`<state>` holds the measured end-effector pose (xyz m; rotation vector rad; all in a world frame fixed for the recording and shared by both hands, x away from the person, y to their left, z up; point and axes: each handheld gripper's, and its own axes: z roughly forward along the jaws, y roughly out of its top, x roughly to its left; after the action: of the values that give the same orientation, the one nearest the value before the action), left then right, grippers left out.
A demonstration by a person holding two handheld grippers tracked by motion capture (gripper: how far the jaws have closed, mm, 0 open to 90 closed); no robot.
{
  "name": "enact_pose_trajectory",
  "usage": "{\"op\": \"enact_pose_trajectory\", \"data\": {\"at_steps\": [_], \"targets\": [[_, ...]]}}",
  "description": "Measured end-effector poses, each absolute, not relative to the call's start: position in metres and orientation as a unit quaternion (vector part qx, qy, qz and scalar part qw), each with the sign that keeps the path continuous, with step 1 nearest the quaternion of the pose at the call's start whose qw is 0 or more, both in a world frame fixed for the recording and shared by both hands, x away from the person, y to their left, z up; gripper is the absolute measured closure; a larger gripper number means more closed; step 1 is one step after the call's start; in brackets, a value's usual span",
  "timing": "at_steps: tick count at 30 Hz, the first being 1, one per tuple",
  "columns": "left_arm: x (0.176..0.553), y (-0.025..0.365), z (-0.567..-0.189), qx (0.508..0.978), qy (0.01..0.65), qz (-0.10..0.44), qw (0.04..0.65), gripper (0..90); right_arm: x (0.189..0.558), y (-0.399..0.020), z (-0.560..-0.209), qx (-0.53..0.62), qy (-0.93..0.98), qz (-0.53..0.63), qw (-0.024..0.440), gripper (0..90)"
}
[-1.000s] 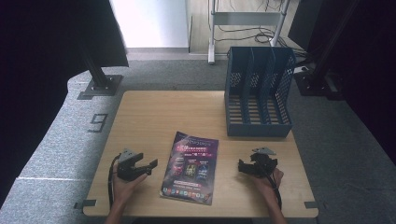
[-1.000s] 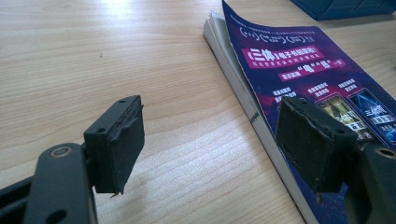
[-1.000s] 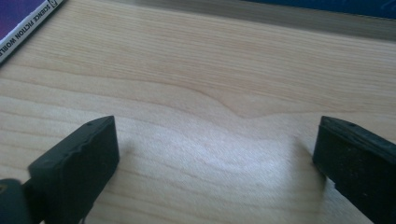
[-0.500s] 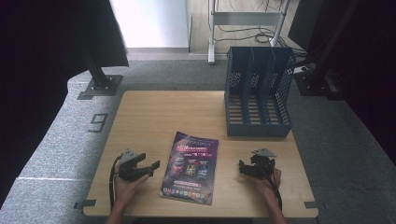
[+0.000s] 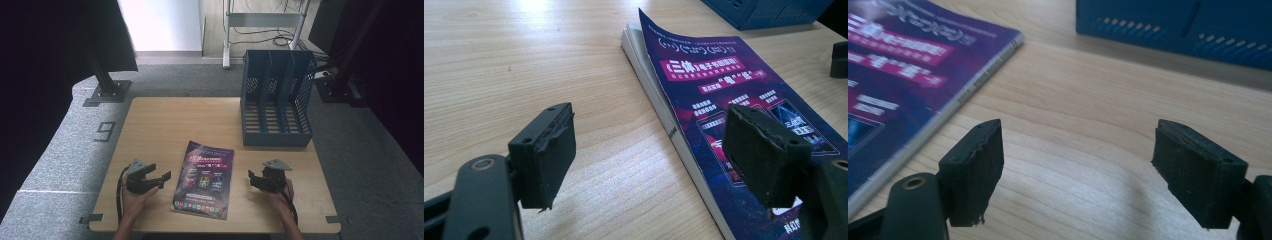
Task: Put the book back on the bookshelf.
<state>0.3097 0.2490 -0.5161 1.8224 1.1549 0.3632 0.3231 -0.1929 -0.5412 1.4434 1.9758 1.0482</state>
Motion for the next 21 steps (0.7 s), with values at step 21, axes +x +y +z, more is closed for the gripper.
{"op": "enact_pose_trajectory", "data": {"at_steps": [21], "targets": [[0.311, 0.246, -0.516, 0.738, 0.471, 0.136, 0.464, 21.2, 0.328, -0.161, -0.531, 0.503, 0.720, 0.423, 0.224, 22.9]]}}
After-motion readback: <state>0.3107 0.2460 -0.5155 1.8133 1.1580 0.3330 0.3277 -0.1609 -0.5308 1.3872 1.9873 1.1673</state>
